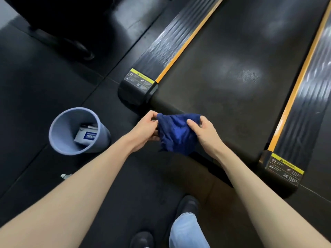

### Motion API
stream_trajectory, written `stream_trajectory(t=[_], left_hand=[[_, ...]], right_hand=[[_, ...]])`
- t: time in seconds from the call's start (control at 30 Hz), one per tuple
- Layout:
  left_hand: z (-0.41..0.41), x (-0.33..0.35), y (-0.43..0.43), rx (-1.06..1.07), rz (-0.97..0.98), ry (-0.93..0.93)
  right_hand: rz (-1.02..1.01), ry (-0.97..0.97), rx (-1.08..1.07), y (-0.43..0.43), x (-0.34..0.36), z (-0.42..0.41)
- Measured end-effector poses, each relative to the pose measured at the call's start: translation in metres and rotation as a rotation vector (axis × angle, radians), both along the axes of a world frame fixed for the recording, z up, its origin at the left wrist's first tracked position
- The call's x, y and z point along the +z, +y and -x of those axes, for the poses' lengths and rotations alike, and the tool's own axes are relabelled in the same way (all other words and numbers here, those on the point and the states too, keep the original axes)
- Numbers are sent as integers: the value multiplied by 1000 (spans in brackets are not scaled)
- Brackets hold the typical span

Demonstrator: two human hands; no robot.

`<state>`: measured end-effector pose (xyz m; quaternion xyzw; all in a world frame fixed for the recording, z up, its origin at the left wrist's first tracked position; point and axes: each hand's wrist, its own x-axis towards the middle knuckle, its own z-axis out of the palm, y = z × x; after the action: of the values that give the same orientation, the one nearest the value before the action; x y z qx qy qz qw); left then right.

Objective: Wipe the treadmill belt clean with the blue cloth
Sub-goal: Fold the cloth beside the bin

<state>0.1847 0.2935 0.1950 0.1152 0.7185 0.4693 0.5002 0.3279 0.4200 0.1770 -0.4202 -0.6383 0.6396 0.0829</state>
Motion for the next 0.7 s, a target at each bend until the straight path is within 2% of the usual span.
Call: stream_trajectory(t=[0.07,0.17,0.23,0.33,0.37,0.47,0.7], left_hand=[[3,2,-29,82,19,-75],[12,8,-64,256,-11,-324],[22,12,-88,249,-27,-379],[46,9,-122,-56,127,-126],[56,6,-131,-86,189,-43],[87,2,-156,54,208,22],[140,-51,-205,364,100,116]], right_hand=[[-104,-37,24,-24,7,14],[-235,-34,37,-59,16,34],[-308,-14,52,-79,23,50],[-489,-19,125,-105,26,77],[-563,-32,163,-112,23,86],[-658,-58,246,-130,13,117],[-431,-166,305,-181,-36,195]])
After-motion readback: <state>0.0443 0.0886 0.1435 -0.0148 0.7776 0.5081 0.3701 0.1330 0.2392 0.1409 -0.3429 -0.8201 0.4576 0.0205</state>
